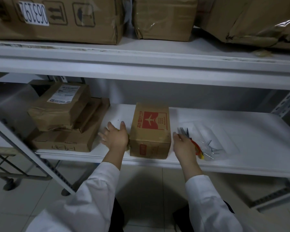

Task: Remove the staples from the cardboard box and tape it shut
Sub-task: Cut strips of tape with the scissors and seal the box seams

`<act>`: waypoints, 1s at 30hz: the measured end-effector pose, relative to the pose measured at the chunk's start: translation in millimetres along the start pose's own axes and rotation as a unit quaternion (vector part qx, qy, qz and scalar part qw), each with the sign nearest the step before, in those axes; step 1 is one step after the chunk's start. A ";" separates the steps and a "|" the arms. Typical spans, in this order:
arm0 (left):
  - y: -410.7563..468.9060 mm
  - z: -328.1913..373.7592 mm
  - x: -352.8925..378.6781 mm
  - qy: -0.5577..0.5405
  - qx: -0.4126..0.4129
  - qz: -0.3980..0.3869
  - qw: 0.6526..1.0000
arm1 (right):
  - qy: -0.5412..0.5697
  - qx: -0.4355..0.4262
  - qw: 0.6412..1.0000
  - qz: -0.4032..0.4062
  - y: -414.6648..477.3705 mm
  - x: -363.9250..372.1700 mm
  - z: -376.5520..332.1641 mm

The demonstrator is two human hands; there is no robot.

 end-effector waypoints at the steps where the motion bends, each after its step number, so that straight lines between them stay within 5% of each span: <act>1: -7.0 9.7 -3.3 -0.009 0.030 0.015 0.999 | -0.005 -0.015 1.000 0.025 -0.3 -7.1 2.0; 7: -77.7 73.2 8.5 -0.130 0.280 0.016 0.951 | -0.217 -0.070 0.971 0.075 0.8 -15.0 27.5; 12: -116.5 88.1 36.0 -0.096 0.380 0.000 0.920 | -0.290 -0.059 0.955 0.034 10.6 -8.6 53.2; 17: -108.8 81.8 55.8 -0.058 0.359 -0.024 0.931 | -0.294 -0.017 0.955 0.016 16.9 -0.6 65.9; 30: -104.0 77.2 69.8 -0.032 0.313 -0.069 0.947 | -0.331 -0.098 0.939 -0.011 14.5 22.5 55.8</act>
Point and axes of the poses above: each hand's wrist, its own y-axis towards the middle knuckle, its own x-axis out of the palm, z = x × y, the point moved 8 cm from there along y, towards the middle knuckle, and after that the axes turned 8 degrees about -x, right-handed, at the moved point
